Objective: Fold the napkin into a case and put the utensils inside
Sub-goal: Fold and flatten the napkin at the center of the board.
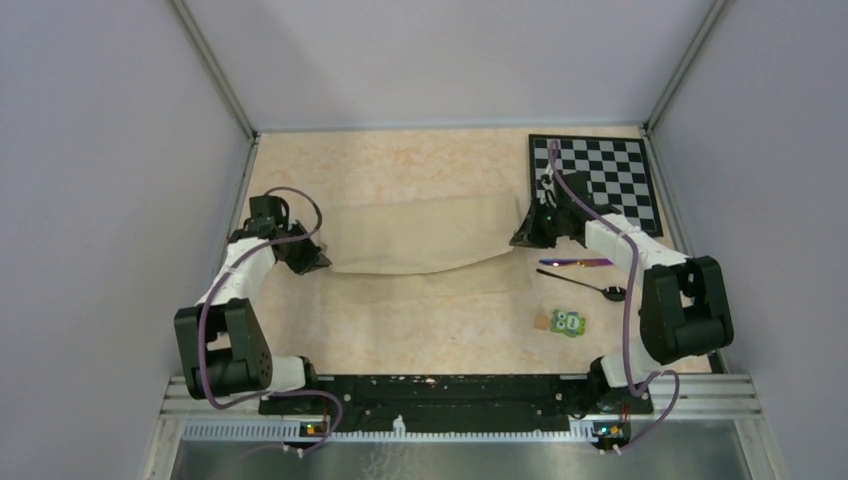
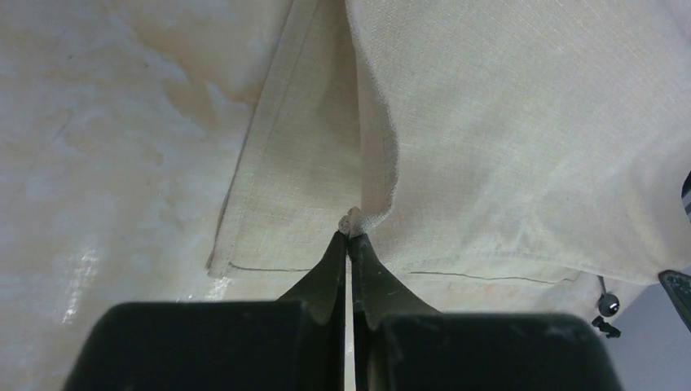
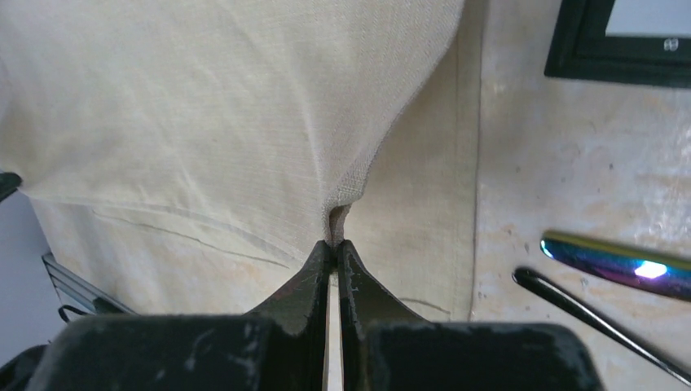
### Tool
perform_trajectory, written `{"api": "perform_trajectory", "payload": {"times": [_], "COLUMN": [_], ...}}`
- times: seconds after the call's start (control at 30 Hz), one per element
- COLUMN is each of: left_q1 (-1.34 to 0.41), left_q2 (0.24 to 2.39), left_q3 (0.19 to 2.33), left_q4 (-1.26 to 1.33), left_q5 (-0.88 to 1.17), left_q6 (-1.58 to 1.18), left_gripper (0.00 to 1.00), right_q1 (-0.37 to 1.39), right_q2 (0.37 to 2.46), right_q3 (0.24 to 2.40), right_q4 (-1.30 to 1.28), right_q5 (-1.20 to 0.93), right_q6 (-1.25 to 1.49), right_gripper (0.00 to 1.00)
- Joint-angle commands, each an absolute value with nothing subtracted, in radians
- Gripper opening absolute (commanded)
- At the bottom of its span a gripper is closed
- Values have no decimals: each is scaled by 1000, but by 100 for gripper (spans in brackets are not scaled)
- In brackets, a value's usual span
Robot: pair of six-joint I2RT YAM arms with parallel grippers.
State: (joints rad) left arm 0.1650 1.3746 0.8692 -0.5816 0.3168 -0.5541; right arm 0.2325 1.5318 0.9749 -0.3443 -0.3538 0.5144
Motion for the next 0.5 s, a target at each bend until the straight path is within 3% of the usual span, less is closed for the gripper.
{"api": "perform_trajectory", "payload": {"times": [0.0, 0.47], "left_q1": [167, 169], "left_q2": [1324, 1296], "left_q3": [840, 651], "left_q4": [-630, -584], "left_q5": [257, 267], "left_q6": [-540, -653], "left_gripper": [0, 0], "right_q1": [227, 227], "right_q2": [1430, 1374], "right_q3": [934, 789], "right_q4": [-379, -365], "right_q5": [-330, -361], "right_q6": [453, 451], "right_gripper": [0, 0]}}
